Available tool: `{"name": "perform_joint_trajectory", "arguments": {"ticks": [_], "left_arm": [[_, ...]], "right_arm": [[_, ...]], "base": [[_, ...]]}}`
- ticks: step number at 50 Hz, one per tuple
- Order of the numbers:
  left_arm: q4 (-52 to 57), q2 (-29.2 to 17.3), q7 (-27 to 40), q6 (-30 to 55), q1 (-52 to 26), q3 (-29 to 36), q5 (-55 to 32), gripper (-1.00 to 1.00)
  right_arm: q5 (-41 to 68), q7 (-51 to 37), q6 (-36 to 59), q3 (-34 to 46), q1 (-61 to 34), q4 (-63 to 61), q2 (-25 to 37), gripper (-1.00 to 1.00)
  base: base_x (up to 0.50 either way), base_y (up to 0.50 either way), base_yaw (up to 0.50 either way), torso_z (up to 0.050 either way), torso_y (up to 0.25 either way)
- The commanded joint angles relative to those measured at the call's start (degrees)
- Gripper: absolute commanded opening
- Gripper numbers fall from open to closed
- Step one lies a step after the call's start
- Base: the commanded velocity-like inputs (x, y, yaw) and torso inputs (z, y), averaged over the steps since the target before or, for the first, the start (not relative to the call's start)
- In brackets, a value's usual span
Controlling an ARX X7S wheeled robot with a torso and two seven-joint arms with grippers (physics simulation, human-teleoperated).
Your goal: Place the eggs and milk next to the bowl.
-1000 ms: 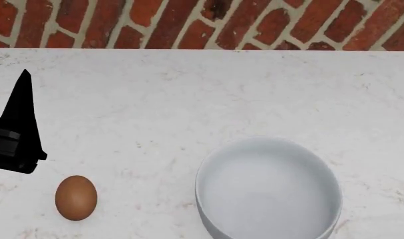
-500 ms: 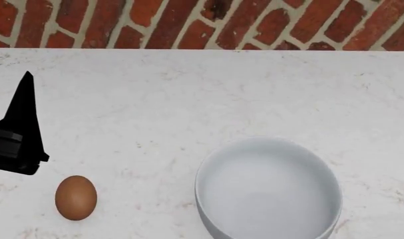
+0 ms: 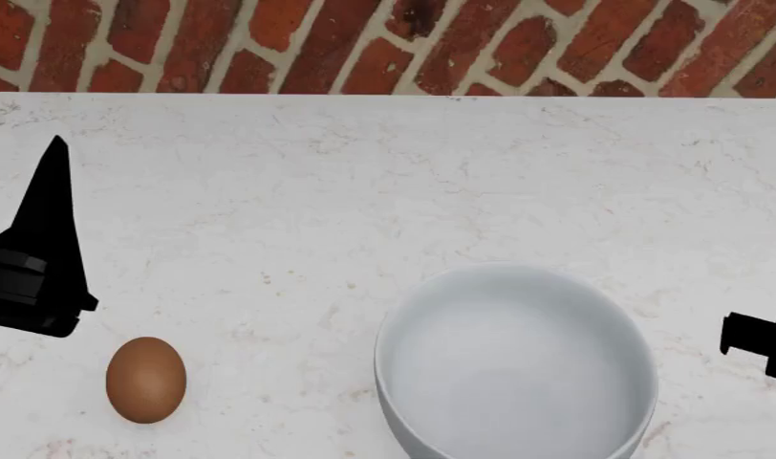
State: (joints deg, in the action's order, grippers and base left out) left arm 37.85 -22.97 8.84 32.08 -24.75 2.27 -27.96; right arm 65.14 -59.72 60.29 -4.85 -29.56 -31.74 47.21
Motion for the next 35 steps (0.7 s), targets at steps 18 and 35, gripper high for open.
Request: {"name": "perform_joint_trajectory", "arguments": {"ticks": [18, 35], "left_arm": [[-0.16, -0.48, 0.31, -0.31, -0.08, 0.54, -0.20, 1.00], [-0.13, -0.82, 0.59, -0.77, 0.29, 0.39, -0.35, 1.00]], "right_arm": [[1.00, 13.55, -5.56, 1.13, -2.08, -0.09, -0.50, -1.00], [1.01, 14.69, -5.50, 3.91, -5.33, 2.45, -2.81, -1.00]], "base": [[0.00, 0.00, 0.00, 0.000, 0.000], [0.00, 0.00, 0.00, 0.000, 0.000]]}}
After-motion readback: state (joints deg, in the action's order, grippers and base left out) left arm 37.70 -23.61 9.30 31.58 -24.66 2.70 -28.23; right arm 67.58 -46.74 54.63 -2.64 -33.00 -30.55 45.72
